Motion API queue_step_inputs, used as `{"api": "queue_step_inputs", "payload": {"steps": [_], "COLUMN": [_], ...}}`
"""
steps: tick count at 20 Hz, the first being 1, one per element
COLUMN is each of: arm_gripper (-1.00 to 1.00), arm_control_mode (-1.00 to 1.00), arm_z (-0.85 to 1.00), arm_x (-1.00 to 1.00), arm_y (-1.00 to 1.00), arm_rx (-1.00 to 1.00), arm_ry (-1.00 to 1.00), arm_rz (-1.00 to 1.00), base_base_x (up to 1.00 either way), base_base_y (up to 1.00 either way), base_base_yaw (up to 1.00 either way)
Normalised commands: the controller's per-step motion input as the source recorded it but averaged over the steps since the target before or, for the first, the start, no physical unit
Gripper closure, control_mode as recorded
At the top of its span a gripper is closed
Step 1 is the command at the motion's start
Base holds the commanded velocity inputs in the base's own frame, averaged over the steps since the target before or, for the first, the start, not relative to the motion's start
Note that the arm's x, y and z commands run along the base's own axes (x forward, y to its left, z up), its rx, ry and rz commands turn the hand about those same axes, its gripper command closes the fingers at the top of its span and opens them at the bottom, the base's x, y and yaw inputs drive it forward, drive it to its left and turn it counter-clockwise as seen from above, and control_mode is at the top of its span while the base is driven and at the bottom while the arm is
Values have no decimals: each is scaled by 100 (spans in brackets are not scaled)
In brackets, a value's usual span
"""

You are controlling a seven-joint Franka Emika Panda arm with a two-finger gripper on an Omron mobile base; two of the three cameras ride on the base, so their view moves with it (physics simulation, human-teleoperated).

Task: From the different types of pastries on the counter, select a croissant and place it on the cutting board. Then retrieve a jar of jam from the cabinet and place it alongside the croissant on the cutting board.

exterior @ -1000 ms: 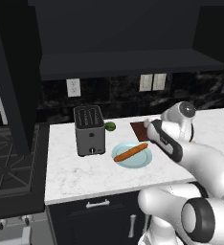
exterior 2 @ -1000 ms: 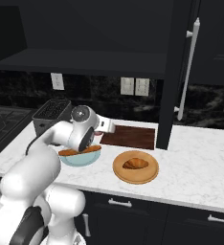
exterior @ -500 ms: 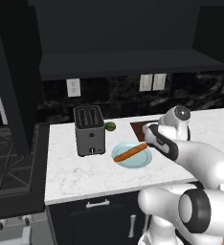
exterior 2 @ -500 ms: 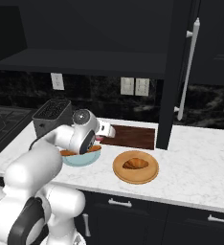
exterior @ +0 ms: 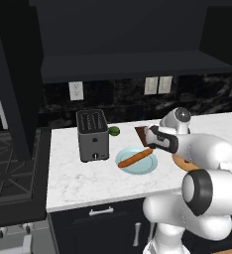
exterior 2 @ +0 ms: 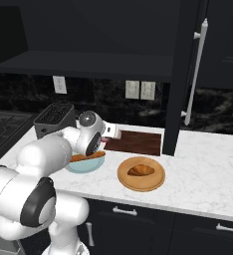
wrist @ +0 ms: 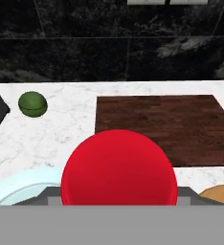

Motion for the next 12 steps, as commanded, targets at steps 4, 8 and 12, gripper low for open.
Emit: {"api": "queue_step_inputs", "payload": {"steps": [4,8,12], "arm_gripper": [100,100,100], "arm_control_mode": [-100,-100,-100], "arm_z": [-39,-1,-1], "arm_x": [11,35,8], "arm_y": [-1,0,0], "arm_rx": [0,0,0], "arm_ry": [3,0,0], "arm_rz": [0,0,0], "base_base_x": [0,0,0], "base_base_y": [0,0,0], "base_base_yaw": [0,0,0]}}
